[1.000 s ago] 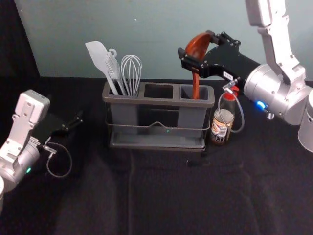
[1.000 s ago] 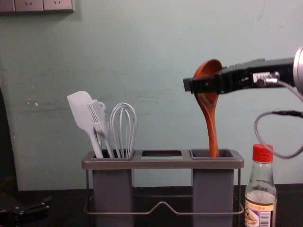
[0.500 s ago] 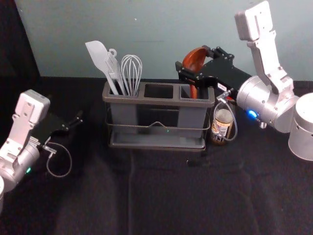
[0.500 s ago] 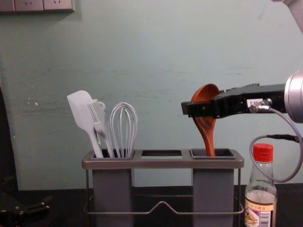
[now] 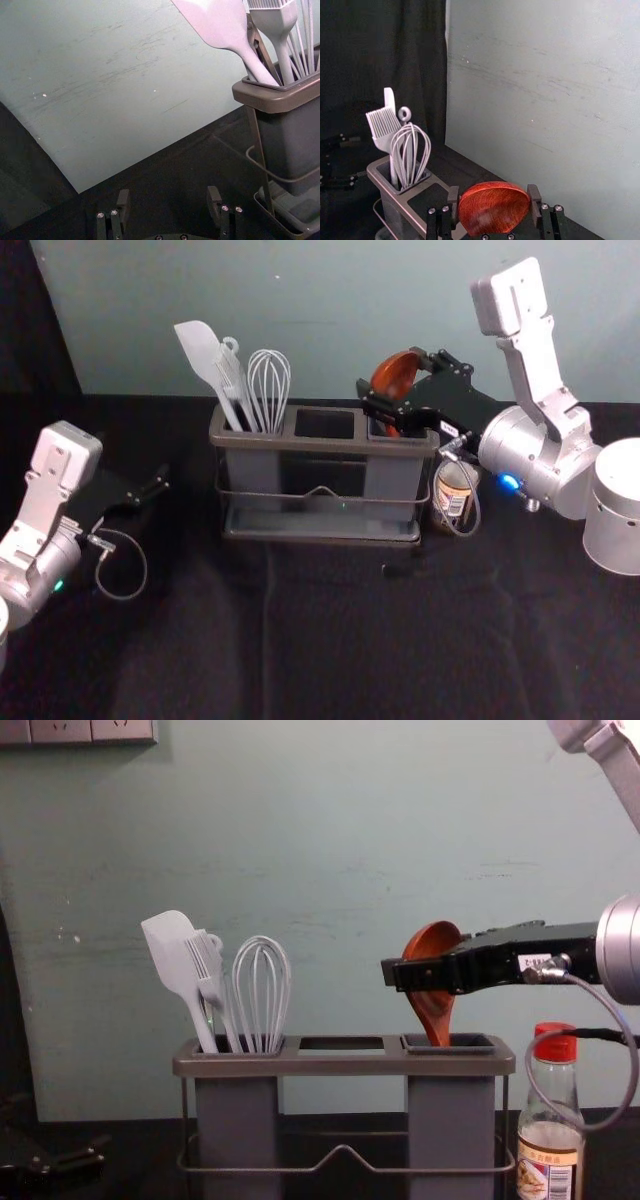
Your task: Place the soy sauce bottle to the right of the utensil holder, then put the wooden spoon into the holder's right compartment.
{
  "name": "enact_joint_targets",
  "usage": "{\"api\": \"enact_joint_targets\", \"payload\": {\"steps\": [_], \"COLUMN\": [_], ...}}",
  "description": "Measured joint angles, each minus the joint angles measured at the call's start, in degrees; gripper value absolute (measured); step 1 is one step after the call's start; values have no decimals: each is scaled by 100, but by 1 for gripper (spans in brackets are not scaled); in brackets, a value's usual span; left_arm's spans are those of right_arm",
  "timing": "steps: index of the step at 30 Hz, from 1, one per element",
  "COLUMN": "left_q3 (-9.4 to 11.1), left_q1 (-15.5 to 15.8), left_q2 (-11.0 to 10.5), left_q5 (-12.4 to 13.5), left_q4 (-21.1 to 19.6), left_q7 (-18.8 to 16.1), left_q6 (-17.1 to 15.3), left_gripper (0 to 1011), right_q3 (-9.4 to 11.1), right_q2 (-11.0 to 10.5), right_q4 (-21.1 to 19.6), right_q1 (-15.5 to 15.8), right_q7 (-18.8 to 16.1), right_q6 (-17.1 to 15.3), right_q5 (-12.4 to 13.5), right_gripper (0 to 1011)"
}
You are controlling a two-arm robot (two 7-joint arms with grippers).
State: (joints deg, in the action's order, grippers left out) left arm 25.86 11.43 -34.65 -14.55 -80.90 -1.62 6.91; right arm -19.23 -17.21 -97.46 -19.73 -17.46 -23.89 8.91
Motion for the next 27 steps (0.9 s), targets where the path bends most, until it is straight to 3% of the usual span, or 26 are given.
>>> {"api": "enact_joint_targets", "payload": {"steps": [18, 27], "left_q3": [0, 0], "left_q1": [0, 0], "left_q2": [0, 0], "left_q5": [1, 0], "left_q4": [0, 0], "left_q7": [0, 0], "left_q6": [0, 0], "left_gripper": [1005, 1005], "right_q3": [8, 8], "right_q2": [-1, -1], "right_q4": [-5, -10], "right_q1": [35, 31], "right_q7": [-3, -5], "right_q6": [-3, 0], "right_q5": [-3, -6], "right_gripper": [840, 1004]}}
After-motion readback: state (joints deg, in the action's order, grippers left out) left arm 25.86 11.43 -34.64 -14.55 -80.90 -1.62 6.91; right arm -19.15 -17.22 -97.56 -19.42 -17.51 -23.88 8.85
